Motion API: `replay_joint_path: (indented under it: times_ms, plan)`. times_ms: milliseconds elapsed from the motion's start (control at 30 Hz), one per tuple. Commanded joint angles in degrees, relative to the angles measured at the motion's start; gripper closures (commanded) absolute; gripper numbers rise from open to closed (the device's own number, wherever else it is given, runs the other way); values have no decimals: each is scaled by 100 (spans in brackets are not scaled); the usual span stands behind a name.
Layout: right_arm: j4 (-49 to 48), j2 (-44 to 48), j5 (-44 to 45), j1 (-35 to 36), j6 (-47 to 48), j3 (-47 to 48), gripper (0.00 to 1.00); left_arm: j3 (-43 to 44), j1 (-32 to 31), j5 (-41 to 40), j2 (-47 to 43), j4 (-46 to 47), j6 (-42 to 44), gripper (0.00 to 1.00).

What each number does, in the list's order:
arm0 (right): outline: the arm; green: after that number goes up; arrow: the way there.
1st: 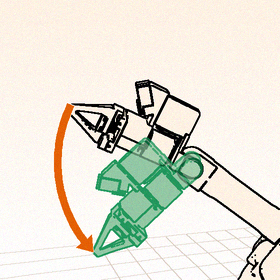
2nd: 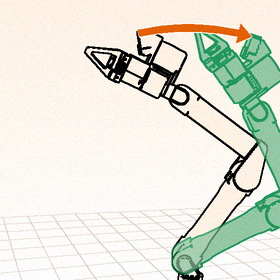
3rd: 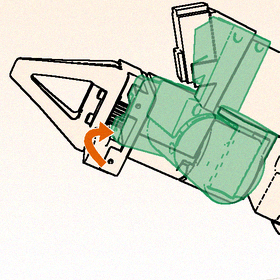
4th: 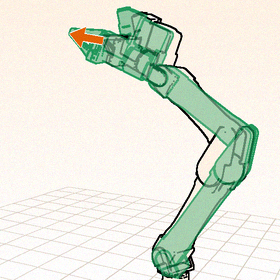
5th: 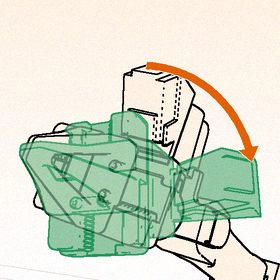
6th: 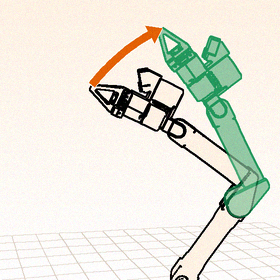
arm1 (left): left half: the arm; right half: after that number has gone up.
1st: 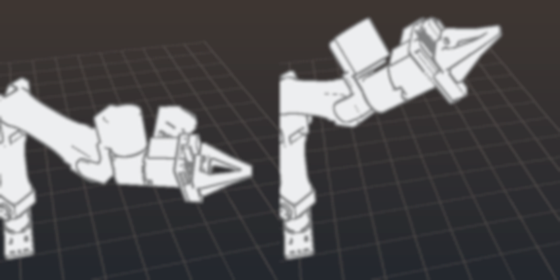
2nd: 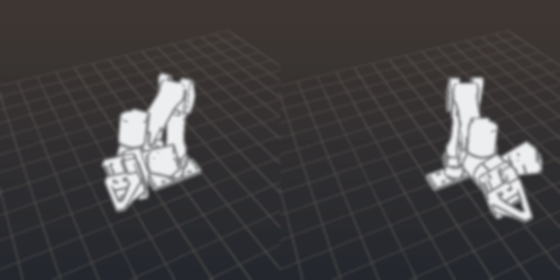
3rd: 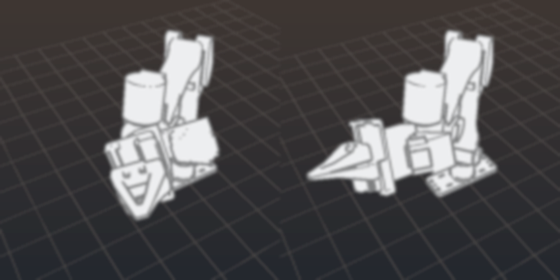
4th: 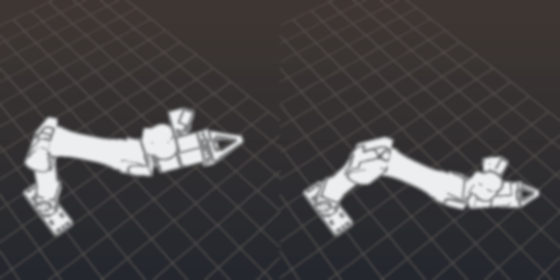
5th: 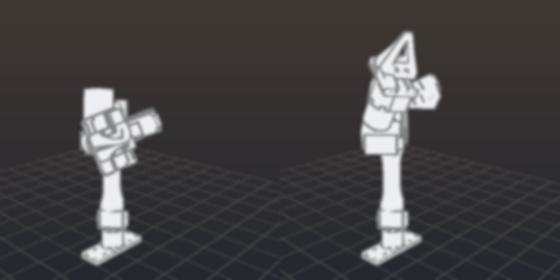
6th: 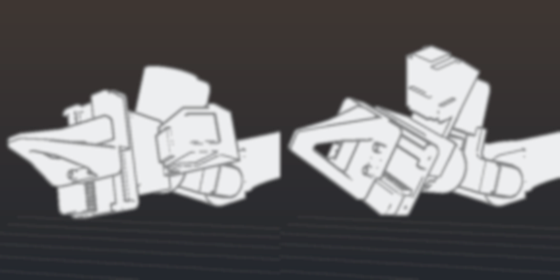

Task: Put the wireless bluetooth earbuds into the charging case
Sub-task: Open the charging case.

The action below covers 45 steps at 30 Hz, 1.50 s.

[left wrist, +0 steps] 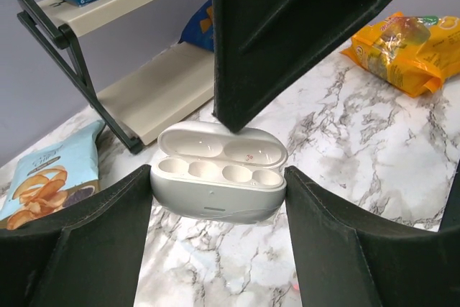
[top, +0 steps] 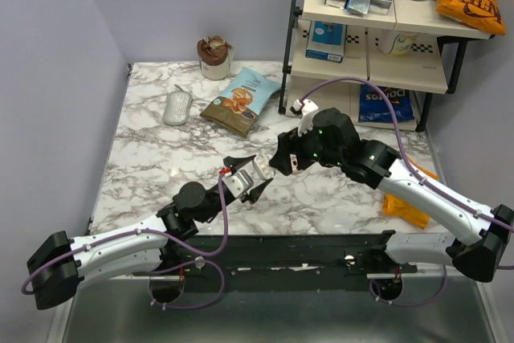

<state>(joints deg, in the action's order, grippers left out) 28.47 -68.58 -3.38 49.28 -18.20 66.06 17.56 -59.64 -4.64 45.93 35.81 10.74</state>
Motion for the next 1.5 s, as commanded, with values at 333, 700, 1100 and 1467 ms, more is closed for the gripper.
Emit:
replay_joint_path:
  times_ms: [333,700,1100,1467]
  plan:
    - [-254,346,-1129,-85,176,126,17,98,-30,-177,-14,171,86,100]
    - [-228,-138,-1174,-85,141,179,30,204,-48,-133,12,172,68,100]
    - [-280,-411,-1200,-76,106,276,51,169,-92,-142,-102,137,24,100]
    - [-254,-227,-1069,-67,237,249,88,230,-101,-291,-85,-134,-142,89]
